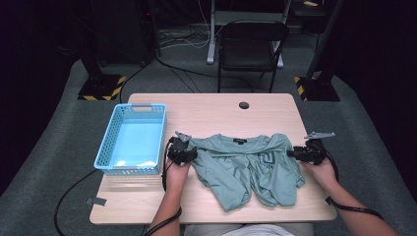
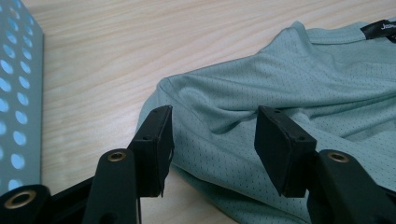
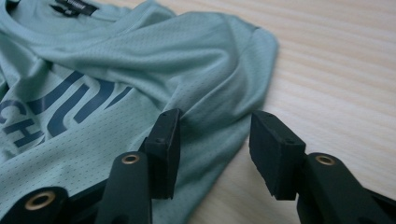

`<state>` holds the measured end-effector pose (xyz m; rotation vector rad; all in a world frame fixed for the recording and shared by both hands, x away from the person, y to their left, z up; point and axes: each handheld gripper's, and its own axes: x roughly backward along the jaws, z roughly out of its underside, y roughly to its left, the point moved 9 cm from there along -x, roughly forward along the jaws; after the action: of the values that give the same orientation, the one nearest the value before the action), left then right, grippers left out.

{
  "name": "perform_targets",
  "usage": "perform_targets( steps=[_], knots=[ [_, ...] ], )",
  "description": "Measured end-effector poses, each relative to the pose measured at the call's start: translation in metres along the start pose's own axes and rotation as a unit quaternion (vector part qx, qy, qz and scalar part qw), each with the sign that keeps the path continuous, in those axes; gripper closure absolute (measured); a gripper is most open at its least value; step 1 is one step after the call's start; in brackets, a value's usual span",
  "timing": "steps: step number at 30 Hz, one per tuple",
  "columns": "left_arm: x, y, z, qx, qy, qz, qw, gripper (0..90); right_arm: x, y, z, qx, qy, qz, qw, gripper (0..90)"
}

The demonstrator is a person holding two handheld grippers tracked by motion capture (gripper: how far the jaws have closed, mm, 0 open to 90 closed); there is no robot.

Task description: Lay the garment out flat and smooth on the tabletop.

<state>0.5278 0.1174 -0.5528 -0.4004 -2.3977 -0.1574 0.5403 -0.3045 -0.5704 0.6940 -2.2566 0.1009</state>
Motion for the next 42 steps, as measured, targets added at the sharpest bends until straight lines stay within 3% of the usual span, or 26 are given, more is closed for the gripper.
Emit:
perform_targets(
  steps=[4, 8, 11, 15, 17, 19, 23, 27, 29, 31, 33, 38, 42],
  knots=[
    [-0.002, -0.001, 0.003, -0.004, 0.005, 0.003, 1.0, 45.9, -0.005, 0.005, 0.003, 0.02, 0.007, 0.002, 0.9998, 62.1],
    [-0.005, -0.001, 0.007, -0.001, 0.009, 0.005, 0.9999, 44.9, -0.005, 0.01, 0.003, 0.03, 0.008, -0.01, 0.9995, 83.5],
    [-0.007, -0.001, 0.01, 0.001, 0.014, 0.007, 0.9999, 44.1, -0.003, 0.008, 0.001, 0.033, 0.008, -0.006, 0.9994, 85.5],
    [-0.008, -0.005, 0.011, -0.002, 0.017, 0.014, 0.9998, 42.7, 0.016, -0.002, -0.013, 0.028, -0.026, 0.013, 0.9992, 85.8],
    [-0.009, -0.008, 0.011, -0.005, 0.017, 0.017, 0.9997, 42.2, 0.032, -0.006, -0.027, 0.021, -0.058, 0.02, 0.9979, 85.9],
    [-0.011, -0.011, 0.01, -0.01, 0.019, 0.017, 0.9996, 42.0, 0.051, 0.0, -0.044, 0.02, -0.094, 0.012, 0.9953, 85.9],
    [-0.014, -0.013, 0.011, -0.013, 0.023, 0.015, 0.9995, 41.2, 0.073, 0.042, -0.071, 0.079, -0.126, -0.014, 0.9887, 86.0],
    [-0.014, -0.012, 0.012, -0.015, 0.026, 0.013, 0.9995, 41.1, 0.076, 0.102, -0.083, 0.134, -0.129, -0.077, 0.9795, 84.6],
    [-0.013, -0.011, 0.013, -0.014, 0.026, 0.012, 0.9995, 41.1, 0.077, 0.128, -0.084, 0.152, -0.131, -0.12, 0.9723, 77.0],
    [-0.013, -0.01, 0.014, -0.013, 0.026, 0.011, 0.9995, 41.1, 0.077, 0.141, -0.084, 0.163, -0.134, -0.128, 0.9691, 68.2],
    [-0.012, -0.009, 0.015, -0.01, 0.027, 0.012, 0.9995, 41.1, 0.073, 0.139, -0.082, 0.165, -0.134, -0.119, 0.9699, 67.2],
    [-0.012, -0.008, 0.015, -0.009, 0.028, 0.012, 0.9995, 41.2, 0.044, 0.103, -0.062, 0.135, -0.088, -0.076, 0.9839, 66.7],
    [-0.014, -0.009, 0.015, -0.011, 0.029, 0.011, 0.9995, 41.2, 0.022, 0.08, -0.039, 0.119, -0.039, -0.058, 0.9904, 65.0]
  ],
)
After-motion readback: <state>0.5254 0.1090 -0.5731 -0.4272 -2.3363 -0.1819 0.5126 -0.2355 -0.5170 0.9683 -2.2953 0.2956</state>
